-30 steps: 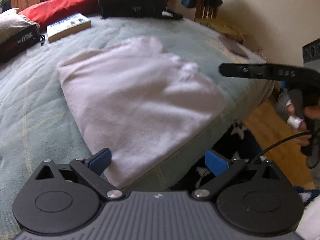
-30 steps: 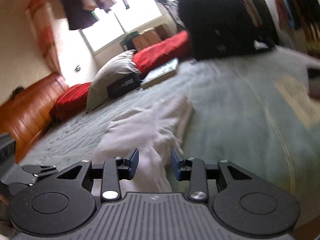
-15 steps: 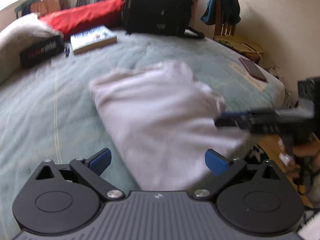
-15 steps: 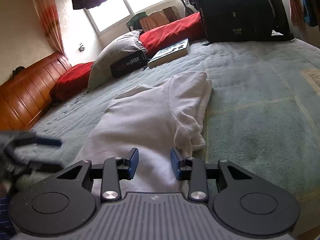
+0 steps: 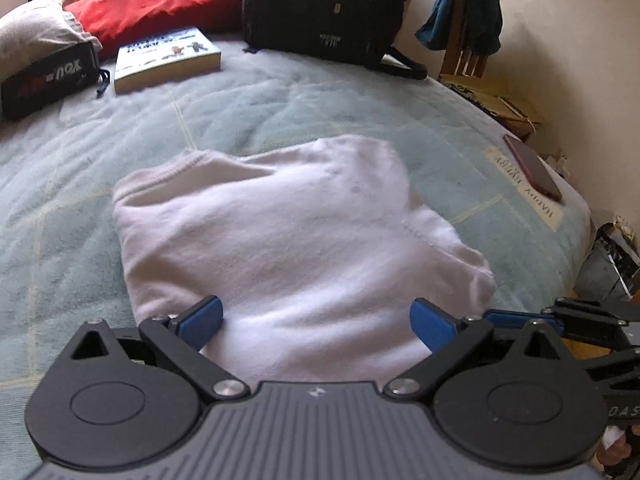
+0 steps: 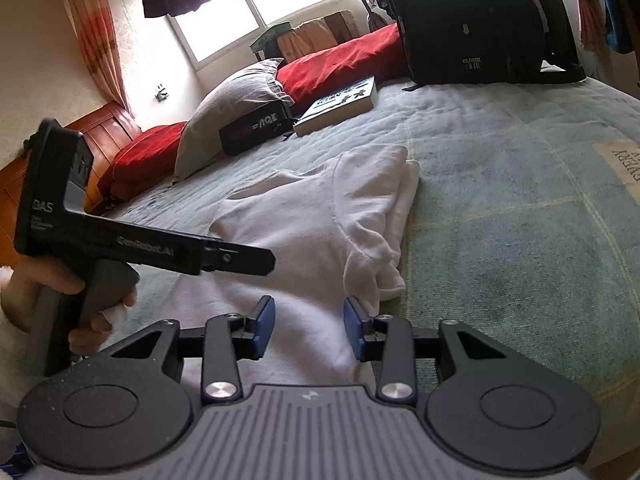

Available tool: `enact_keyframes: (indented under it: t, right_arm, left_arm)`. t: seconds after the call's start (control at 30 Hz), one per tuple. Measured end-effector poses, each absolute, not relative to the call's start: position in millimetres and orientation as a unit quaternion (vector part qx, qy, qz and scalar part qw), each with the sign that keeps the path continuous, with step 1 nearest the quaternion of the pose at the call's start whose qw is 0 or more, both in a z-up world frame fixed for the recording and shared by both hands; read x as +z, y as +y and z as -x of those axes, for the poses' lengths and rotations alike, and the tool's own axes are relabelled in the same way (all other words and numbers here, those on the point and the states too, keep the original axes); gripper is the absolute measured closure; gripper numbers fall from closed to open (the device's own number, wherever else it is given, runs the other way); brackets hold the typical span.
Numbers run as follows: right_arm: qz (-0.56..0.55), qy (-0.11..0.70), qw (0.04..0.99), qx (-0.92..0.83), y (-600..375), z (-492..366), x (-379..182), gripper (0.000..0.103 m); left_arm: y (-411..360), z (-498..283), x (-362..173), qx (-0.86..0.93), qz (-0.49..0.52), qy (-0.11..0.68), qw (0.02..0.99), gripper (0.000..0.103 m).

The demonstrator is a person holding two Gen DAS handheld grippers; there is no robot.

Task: Fold clothes

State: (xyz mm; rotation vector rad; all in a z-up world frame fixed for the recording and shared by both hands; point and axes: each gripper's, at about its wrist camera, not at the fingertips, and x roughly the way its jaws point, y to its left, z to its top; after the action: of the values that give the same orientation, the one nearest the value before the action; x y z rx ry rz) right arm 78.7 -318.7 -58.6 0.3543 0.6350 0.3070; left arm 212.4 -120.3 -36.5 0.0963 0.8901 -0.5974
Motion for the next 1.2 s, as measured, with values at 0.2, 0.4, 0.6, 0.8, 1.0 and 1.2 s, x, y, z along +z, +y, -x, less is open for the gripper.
enact_keyframes:
  t: [0.2, 0.4, 0.6, 0.8, 1.0, 1.2]
  right_arm:
    - [-0.146, 0.271, 0.936, 0.169, -314.3, -86.8, -32.5, 0.049]
    - [-0.138, 0.279, 0.935, 0.169, -313.5, -121.9, -38.2, 0.045]
    - [-0.169, 0.299, 0.926, 0.158, -321.1, -124.0, -57.7, 0.041]
    - [-0.201, 0.289, 0.926, 0.137, -339.2, -113.6, -44.6, 0.027]
    - [-0.258, 0.306, 0.909, 0.117, -363.8, -114.7, -51.5, 0.019]
    - [-0.323, 0.33, 0.88, 0.115, -393.0, -129.9, -66.7, 0.012]
  left_arm:
    - [-99.0, -208.0, -12.4, -0.273, -0.019, 0.401, 0.874, 0.003]
    - [-82.2, -217.2, -19.3, -0.26, 0.013, 0.416, 0.871, 0.003]
    - [-71.0, -222.0, -29.4, -0.251, 0.026, 0.425, 0.869, 0.003]
    - [-56.9, -224.8, -31.8, -0.245, 0.055, 0.421, 0.871, 0.003]
    - [-38.0, -224.2, -36.4, -0.239, 0.082, 0.422, 0.87, 0.003]
    - [-9.7, -230.7, -43.9, -0.235, 0.128, 0.436, 0.859, 0.003]
